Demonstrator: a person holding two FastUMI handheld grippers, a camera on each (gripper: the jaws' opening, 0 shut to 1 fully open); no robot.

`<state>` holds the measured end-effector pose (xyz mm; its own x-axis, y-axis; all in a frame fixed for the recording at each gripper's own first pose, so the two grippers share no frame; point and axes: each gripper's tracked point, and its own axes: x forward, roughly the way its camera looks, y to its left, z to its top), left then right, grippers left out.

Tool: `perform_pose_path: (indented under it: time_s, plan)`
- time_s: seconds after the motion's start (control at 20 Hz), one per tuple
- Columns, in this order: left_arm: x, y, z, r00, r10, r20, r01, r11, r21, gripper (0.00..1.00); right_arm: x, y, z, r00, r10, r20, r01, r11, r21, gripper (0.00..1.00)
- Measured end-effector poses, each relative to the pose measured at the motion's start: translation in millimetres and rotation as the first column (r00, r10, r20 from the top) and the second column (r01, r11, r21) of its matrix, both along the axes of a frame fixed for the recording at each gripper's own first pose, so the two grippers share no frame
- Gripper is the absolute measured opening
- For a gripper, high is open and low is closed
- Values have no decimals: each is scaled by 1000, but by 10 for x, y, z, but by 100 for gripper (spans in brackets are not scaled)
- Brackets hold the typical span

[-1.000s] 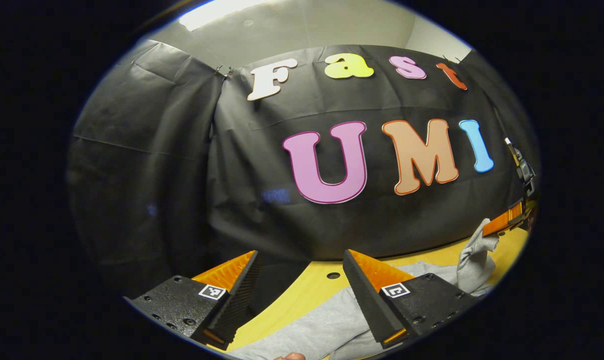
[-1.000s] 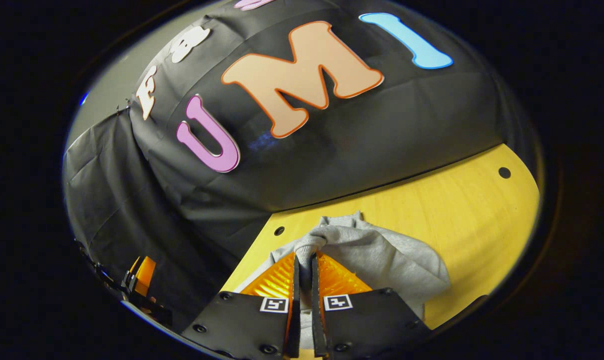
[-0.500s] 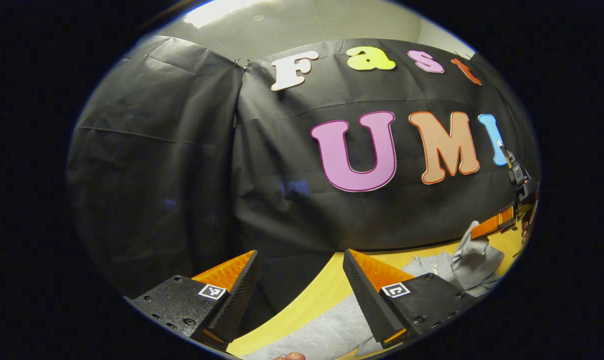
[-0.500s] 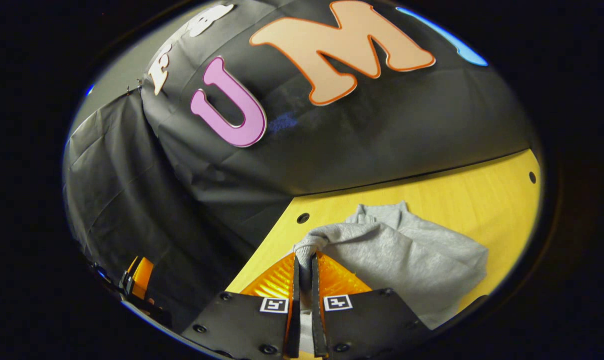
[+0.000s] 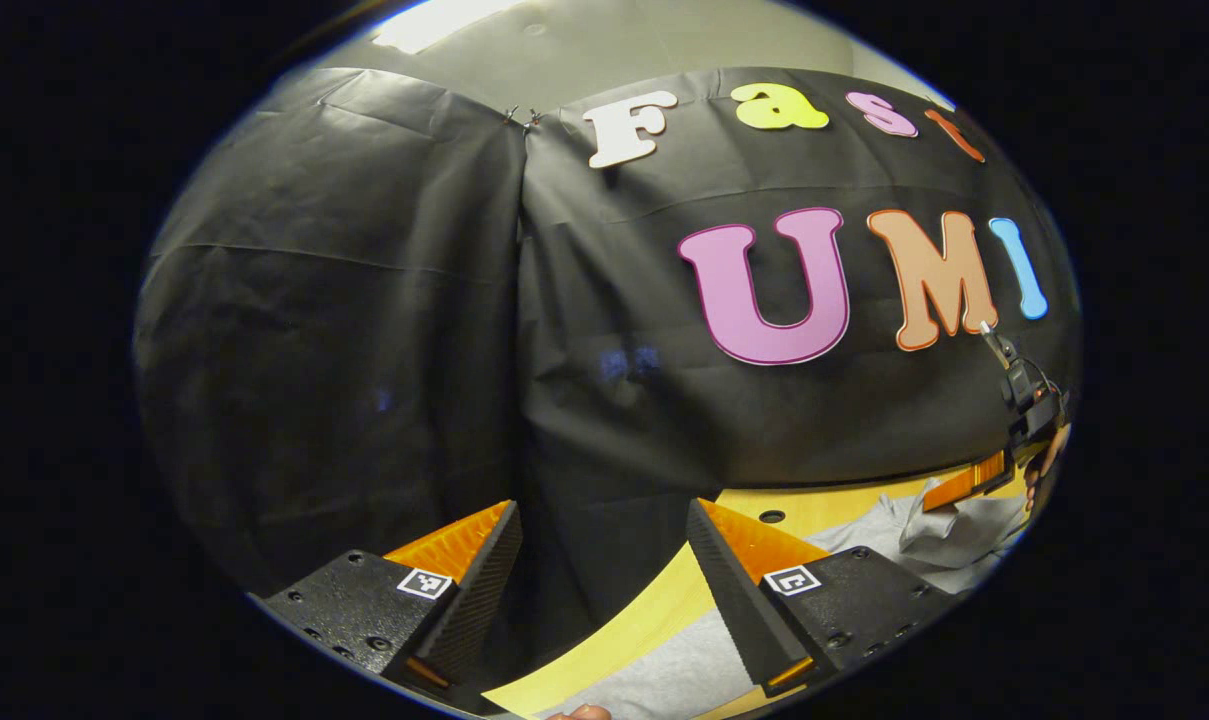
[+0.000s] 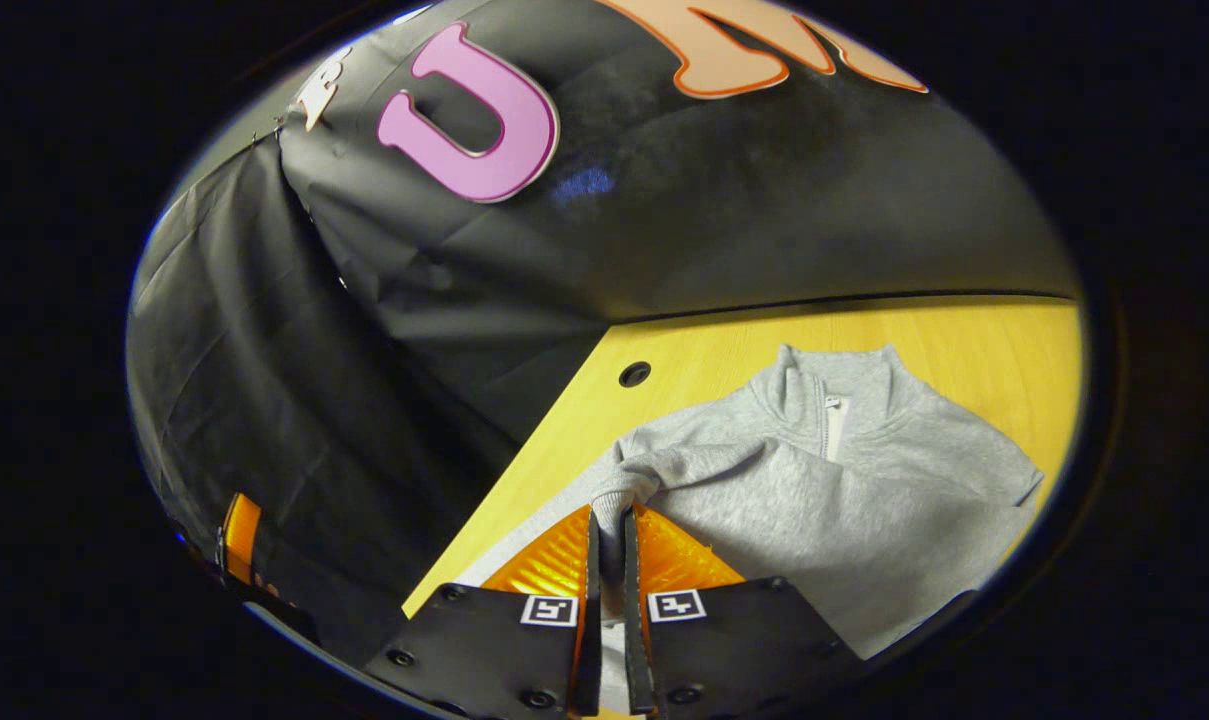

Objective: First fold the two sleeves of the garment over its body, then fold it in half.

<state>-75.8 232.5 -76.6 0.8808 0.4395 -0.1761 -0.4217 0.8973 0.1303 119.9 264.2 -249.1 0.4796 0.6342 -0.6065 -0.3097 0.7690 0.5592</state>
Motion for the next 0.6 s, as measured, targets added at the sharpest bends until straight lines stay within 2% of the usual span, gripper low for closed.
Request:
perform_pose_path:
  time_s: [0.35,0.4,0.55,0.6]
  plan:
    - [-260,278,-125,996,75,-38,-75,997,4,96,-34,313,-604,992,-1,-122,-6,999,-54,13]
    - [-290,308,-157,996,83,-46,-83,997,3,100,-45,333,-658,990,-7,-140,-2,998,-60,13]
    - [-372,375,-248,993,99,-68,-100,995,-7,100,-99,477,-626,985,-9,-172,10,1000,4,12]
    - [-380,387,-291,992,99,-78,-100,995,-13,97,-82,531,-549,987,-12,-157,16,1000,22,42]
